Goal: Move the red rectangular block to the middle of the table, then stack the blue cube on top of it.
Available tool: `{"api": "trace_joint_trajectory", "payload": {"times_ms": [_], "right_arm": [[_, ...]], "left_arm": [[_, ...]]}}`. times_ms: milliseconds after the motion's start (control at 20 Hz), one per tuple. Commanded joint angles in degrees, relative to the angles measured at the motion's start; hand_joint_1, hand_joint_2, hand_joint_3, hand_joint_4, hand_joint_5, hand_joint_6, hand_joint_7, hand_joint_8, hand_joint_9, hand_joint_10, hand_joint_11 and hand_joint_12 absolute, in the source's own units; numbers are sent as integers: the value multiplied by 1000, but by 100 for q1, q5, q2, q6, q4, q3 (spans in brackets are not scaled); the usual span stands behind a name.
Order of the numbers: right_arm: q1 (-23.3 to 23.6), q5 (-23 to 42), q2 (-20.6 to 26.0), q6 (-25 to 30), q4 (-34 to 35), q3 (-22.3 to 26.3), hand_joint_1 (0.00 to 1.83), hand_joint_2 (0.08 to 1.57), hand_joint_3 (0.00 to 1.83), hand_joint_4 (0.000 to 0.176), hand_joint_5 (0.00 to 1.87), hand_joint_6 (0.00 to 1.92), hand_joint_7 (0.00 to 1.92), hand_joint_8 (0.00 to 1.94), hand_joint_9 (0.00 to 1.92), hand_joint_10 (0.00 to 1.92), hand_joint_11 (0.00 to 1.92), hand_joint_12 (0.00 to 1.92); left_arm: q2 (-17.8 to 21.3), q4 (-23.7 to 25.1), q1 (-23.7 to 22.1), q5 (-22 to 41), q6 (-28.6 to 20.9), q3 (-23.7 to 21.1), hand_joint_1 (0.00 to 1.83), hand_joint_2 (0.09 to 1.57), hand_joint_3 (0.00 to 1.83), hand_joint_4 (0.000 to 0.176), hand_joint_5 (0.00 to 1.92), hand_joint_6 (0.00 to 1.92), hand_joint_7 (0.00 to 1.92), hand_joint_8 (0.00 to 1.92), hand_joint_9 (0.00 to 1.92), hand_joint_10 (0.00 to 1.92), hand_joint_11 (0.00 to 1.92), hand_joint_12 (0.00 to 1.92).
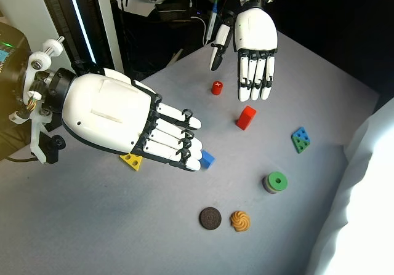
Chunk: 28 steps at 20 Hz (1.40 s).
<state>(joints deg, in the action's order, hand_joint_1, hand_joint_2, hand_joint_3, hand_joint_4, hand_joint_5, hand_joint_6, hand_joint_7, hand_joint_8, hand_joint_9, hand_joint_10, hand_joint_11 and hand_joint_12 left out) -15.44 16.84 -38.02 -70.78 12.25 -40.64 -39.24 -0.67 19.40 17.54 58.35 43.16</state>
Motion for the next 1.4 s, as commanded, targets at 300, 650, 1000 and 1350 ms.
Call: {"api": "trace_joint_trajectory", "payload": {"times_ms": [300, 650, 1000, 1350], "right_arm": [[44, 672, 49, -60, -9, 39, 157, 1182, 3, 0, 241, 3, 243, 0, 165, 10, 0, 380], [67, 672, 50, -152, -10, 109, 145, 1184, 0, 0, 243, 3, 242, 3, 168, 4, 0, 355], [111, 672, 57, -449, -10, 247, 188, 1197, 1, 0, 247, 2, 248, 1, 180, 5, 0, 411], [110, 648, 57, -388, -9, 246, 266, 1186, 0, 0, 263, 4, 274, 1, 219, 8, 0, 477]], "left_arm": [[51, -31, -152, 568, 34, 43, 35, 1147, 9, 0, 335, 4, 337, 8, 299, 10, 15, 553], [17, -633, -298, 311, 815, 6, 45, 1154, 5, 0, 341, 0, 324, 0, 270, 0, 0, 549], [-128, -1770, -520, 292, 1841, 88, 124, 1130, 0, 83, 329, 5, 305, 3, 212, 1, 0, 434], [-405, -2305, -1, 1155, 2022, 105, 316, 985, 0, 109, 404, 4, 217, 4, 148, 0, 0, 445]]}}
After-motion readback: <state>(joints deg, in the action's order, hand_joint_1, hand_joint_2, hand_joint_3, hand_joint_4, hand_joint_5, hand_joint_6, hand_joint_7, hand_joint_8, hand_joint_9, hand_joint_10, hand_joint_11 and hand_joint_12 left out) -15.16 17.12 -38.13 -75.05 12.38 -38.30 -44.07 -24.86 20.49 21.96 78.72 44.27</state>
